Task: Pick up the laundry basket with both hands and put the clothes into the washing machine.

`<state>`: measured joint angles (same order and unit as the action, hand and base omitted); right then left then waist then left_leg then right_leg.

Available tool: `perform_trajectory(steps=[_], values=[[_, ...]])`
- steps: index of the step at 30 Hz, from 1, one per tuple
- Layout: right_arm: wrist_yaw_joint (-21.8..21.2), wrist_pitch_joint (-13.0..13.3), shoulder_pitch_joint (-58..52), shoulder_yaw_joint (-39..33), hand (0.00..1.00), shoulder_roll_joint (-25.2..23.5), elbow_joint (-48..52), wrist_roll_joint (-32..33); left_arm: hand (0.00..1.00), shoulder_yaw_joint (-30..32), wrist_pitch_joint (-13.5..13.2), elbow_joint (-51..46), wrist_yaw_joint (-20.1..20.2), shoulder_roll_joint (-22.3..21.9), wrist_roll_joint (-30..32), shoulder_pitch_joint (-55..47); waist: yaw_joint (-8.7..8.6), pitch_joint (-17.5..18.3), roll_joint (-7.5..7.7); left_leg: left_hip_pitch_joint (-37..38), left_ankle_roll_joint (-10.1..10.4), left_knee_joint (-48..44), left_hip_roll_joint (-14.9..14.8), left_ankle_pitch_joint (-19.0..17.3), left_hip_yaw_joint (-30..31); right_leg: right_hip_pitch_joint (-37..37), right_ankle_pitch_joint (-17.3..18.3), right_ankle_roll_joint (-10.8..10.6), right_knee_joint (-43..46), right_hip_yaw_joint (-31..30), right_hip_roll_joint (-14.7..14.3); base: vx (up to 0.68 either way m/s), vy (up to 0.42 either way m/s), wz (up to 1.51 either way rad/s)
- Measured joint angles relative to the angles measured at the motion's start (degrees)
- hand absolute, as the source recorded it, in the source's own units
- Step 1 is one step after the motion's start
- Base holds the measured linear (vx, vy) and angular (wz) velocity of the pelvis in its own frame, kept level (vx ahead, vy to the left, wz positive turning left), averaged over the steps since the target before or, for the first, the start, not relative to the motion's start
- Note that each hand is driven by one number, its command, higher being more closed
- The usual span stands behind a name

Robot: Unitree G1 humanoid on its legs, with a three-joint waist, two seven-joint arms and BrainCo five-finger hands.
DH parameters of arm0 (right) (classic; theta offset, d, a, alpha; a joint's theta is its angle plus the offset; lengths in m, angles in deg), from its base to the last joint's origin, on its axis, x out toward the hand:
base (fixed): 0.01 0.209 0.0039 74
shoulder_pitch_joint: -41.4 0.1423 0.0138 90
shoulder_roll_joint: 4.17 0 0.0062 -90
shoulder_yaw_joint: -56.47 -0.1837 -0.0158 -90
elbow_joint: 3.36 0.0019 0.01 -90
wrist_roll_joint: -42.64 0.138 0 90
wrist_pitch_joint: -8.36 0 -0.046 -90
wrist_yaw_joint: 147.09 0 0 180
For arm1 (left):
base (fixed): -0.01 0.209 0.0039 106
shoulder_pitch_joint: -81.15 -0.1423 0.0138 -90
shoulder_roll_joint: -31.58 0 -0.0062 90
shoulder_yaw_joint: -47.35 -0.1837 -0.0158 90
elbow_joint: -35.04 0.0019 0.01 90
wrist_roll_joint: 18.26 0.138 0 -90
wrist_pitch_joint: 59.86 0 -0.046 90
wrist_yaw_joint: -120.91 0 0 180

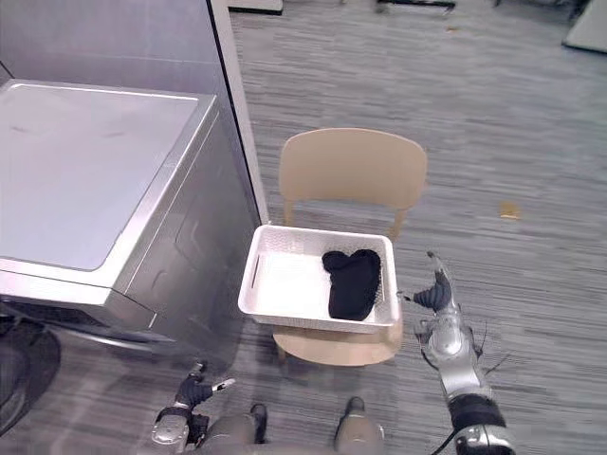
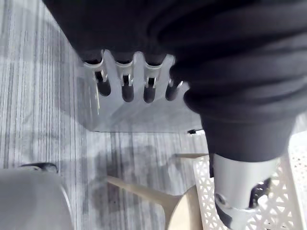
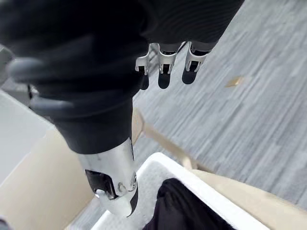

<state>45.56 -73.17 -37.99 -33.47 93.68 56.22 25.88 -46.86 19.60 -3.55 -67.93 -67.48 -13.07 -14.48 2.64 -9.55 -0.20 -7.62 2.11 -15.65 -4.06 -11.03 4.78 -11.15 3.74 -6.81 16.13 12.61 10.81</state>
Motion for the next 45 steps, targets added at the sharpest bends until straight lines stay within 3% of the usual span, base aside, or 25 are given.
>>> perform_trajectory(steps=[4, 9, 15, 19, 27, 34, 35, 40, 45], values=[[-0.7, 0.0, 5.0, 4.6, 0.0, 0.3, -2.4, -1.4, 0.0, 0.1, -0.4, 0.3, 0.1, -1.3, 0.1, 0.3, -0.1, -0.5, -0.98, -2.4, 4.4, 4.1, -2.1, 3.1, 3.2, -0.4, -0.8, 1.2, -2.4, 4.6, -2.3, 0.05, -0.206, 0.44], [-0.8, 0.0, 16.9, 8.5, 0.0, 0.2, -12.9, -1.8, 0.0, -0.1, -1.4, -0.1, 0.1, -1.7, 0.1, 4.3, 1.58, -6.1, -0.54, -6.4, 5.4, 6.7, -1.9, 8.9, 7.4, -0.4, -2.0, 2.9, -5.1, 10.4, -2.5, -0.03, -0.1, 0.63], [-0.6, -0.2, 26.1, 10.6, 0.0, -1.7, -23.5, -1.7, 0.0, -0.1, -2.4, -1.3, 0.0, -2.0, -0.5, 6.7, 4.74, -10.2, -1.74, -9.7, 5.6, 10.8, -1.4, 13.7, 10.0, -2.7, -3.3, 3.9, -6.4, 13.1, -2.5, -0.1, -0.034, 0.35], [0.5, -2.2, 31.7, 10.3, 0.0, -1.0, -29.5, -1.8, 0.0, -0.1, -2.4, -1.3, -0.2, -2.0, -1.3, 8.1, 4.7, -12.7, -3.19, -11.0, 4.3, 13.6, -1.6, 15.2, 10.8, -4.9, -3.3, 3.9, -5.1, 14.3, -1.7, -0.15, 0.009, 0.22], [8.2, -7.8, 41.4, 2.5, 0.0, 3.0, -39.9, -6.6, 0.0, -2.6, -2.4, -0.5, -4.4, -1.9, -5.2, 10.8, 5.64, -15.4, -5.42, -14.7, 3.6, 18.0, -1.1, 19.0, 10.9, -11.6, -3.8, 3.7, -2.7, 13.2, -0.5, -0.08, -0.015, 0.01], [10.0, -8.9, 46.1, 1.3, 0.0, 5.5, -43.5, -9.1, 0.0, -6.0, -2.4, 0.5, -6.2, -3.2, -7.4, 13.6, 5.86, -16.8, -6.11, -15.9, 3.4, 19.7, -0.8, 20.3, 10.8, -14.2, -4.2, 3.7, -2.4, 12.2, -0.1, 0.02, -0.053, -0.03], [9.9, -9.0, 46.4, 1.2, 1.0, 5.5, -43.6, -9.1, 0.0, -6.6, -2.5, 0.7, -6.2, -3.4, -7.4, 14.2, 5.93, -17.2, -6.3, -15.9, 3.4, 19.7, -0.8, 20.3, 10.9, -14.2, -4.2, 3.7, -2.4, 12.2, -0.1, 0.02, -0.05, 0.05], [7.5, -9.0, 48.1, 0.4, 1.0, 4.7, -44.6, -5.5, 0.0, -7.4, -2.4, 0.9, -5.9, -4.1, -7.4, 15.5, 5.98, -17.4, -6.53, -16.5, 3.4, 19.7, -0.7, 20.3, 10.9, -14.4, -4.2, 3.7, -2.9, 12.2, -0.1, 0.0, -0.05, 0.02], [2.9, -6.7, 47.9, 0.5, 1.0, 3.4, -42.3, 8.7, 0.0, -7.4, -2.2, 0.9, -4.0, -4.2, -7.4, 15.8, 6.01, -17.5, -6.68, -16.4, 3.4, 19.7, -0.3, 20.3, 11.0, -14.4, -4.1, 3.7, -2.9, 12.1, -0.1, -0.03, -0.045, 0.0]])
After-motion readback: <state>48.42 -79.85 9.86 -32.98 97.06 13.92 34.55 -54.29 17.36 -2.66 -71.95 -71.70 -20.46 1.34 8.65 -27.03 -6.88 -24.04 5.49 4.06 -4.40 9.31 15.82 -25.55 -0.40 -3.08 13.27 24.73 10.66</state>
